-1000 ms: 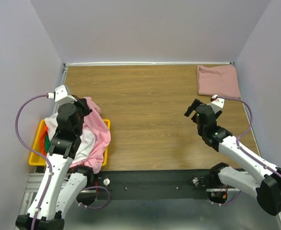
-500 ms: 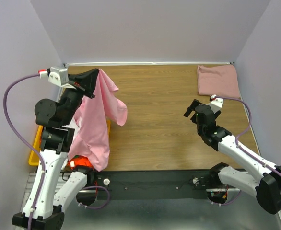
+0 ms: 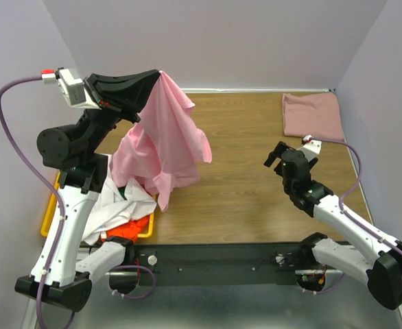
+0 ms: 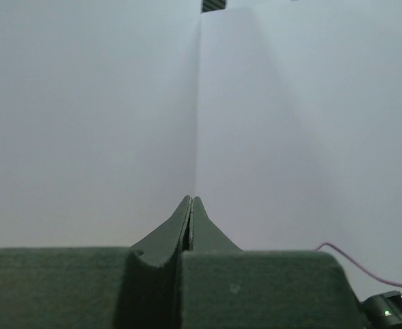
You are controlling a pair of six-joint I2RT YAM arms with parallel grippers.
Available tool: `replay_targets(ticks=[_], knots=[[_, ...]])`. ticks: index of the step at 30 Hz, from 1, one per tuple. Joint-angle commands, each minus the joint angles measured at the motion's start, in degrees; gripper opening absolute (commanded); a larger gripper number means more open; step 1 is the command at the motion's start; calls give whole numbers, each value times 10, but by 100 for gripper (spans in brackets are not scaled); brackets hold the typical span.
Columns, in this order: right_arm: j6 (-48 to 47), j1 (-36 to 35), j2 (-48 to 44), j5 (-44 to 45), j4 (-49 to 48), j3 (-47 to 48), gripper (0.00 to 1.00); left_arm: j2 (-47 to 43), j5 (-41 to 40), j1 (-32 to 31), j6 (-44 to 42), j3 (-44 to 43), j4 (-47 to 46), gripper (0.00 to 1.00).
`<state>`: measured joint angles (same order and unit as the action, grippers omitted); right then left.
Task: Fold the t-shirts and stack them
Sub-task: Grab the tshirt from the pile, then move the tshirt to the center of the board
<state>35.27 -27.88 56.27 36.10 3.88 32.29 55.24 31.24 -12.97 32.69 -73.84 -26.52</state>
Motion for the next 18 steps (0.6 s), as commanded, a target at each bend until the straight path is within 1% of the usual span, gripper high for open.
replay_targets(ticks=[1,4,5,6,9,12,15,17,18], knots=[[-6,5,-16,4,-8,12,100,39,36,-27,45,-43,-75,0],[-7,5,-24,8,-7,8,100,79,15,-84,27,-64,-76,0],[-8,6,-25,8,-7,7,100,91,4,-114,14,-74,-76,0],[-10,6,-29,10,-5,7,100,115,0,-131,9,-81,-76,0],[-13,6,-35,11,-2,7,100,155,-1,-160,3,-106,-80,0],[-13,7,-47,13,5,5,100,214,-2,-163,4,-116,-86,0],[-13,7,-60,15,16,0,100,253,-5,-163,-2,-120,-87,0],[-13,7,-68,16,24,-4,100,327,-14,-162,-16,-134,-71,0],[-12,7,-70,14,29,-4,100,350,-18,-161,-22,-143,-61,0]])
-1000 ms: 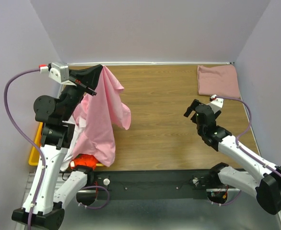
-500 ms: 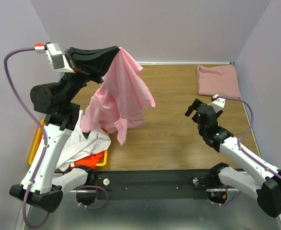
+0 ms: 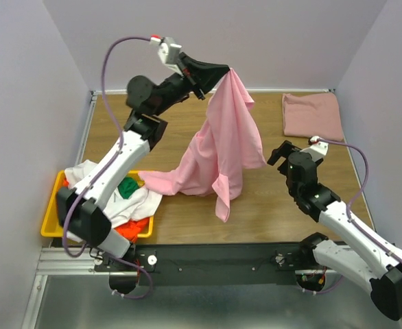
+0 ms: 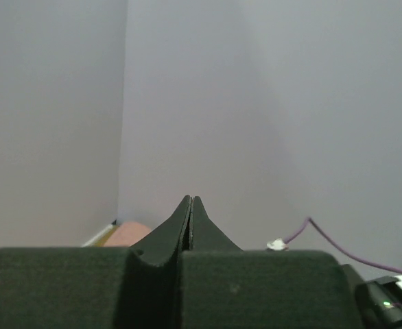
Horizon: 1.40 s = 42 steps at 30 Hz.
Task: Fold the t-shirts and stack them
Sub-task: Move the tshirt to the center of the board, then flatten the tshirt out
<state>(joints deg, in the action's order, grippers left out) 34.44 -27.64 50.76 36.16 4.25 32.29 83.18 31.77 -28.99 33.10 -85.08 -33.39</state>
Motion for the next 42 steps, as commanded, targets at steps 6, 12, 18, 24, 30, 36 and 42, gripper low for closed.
replay_targets(ticks=[6,12,18,24,30,36,42], knots=[[-2,6,-43,-8,45,-9,100,297,-95,4,-93,-220,203,85],[-16,7,-40,-14,59,-20,100,273,-137,-10,-103,-127,204,90],[-13,7,6,-39,58,-10,100,130,-238,-32,-106,108,169,87],[-16,7,67,-89,48,1,98,32,-312,-73,-75,294,187,79],[-12,7,101,-110,26,1,98,-43,-313,-138,-28,404,170,78],[-2,7,142,-142,17,22,98,-36,-330,-174,14,439,163,78],[-1,7,139,-148,15,15,98,-29,-336,-178,44,470,132,78]])
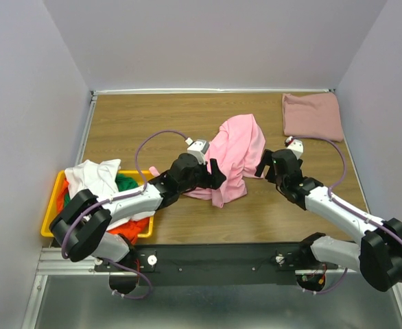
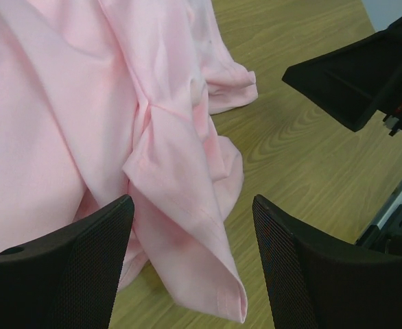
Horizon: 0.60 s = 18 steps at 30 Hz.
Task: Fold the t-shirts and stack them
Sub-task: Flatten the tshirt out
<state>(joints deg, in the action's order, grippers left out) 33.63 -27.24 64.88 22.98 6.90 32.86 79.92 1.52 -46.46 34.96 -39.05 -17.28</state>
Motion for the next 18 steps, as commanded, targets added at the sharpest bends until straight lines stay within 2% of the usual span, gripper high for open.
replay_targets(ticks=[1,12,16,18], knots=[[7,4,-2,-17,-11,10,98,3,-37,-3,27,11,-29,78],[10,4,10,-29,-14,18,98,89,-18,0,36,-12,-115,77],[5,4,2,-35,-12,19,98,122,-5,1,46,-27,-129,68],[1,4,-2,-30,-12,18,98,124,-11,1,45,-28,-131,66]])
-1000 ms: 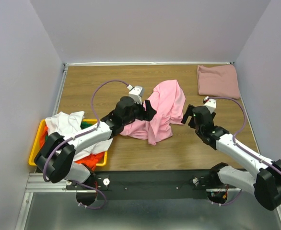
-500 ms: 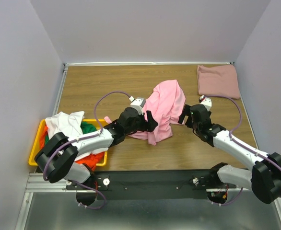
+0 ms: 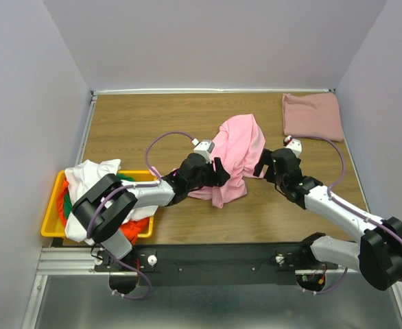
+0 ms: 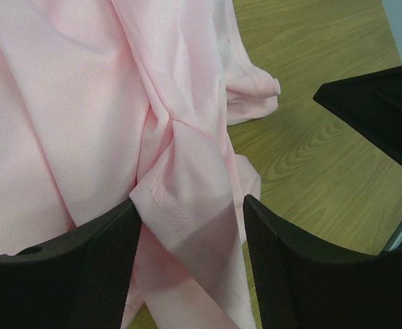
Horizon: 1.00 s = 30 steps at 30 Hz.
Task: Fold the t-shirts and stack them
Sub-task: Flatten the tshirt out
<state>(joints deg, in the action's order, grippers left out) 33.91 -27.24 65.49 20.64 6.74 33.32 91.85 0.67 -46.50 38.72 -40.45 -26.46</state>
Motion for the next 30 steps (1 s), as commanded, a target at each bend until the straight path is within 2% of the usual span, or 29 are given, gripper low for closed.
replay_targets(ticks=[1,5,6,7,8,12,14,20,24,30], knots=[[-3,4,-9,-4,-10,12,98,5,-1,1,7,-15,-40,65],[-7,4,5,1,-11,17,98,4,-25,1,6,-17,-40,46],[-6,4,17,0,-11,22,98,3,-28,2,4,-17,-40,38],[-7,4,24,-2,-11,25,98,1,-28,3,2,-18,-40,28],[-7,4,32,-4,-12,32,98,2,-28,2,0,-19,-40,4],[-13,4,66,-8,-19,45,93,-37,-40,16,-8,-6,-29,0],[-19,4,79,-9,-23,55,90,-99,-62,21,-22,4,-11,0],[-27,4,99,-5,-26,99,89,-292,-174,23,-71,18,180,0],[-33,6,130,-14,-33,139,89,-416,-182,25,-60,53,256,0],[-56,7,188,-16,-45,205,89,-532,-196,26,-20,103,379,0]])
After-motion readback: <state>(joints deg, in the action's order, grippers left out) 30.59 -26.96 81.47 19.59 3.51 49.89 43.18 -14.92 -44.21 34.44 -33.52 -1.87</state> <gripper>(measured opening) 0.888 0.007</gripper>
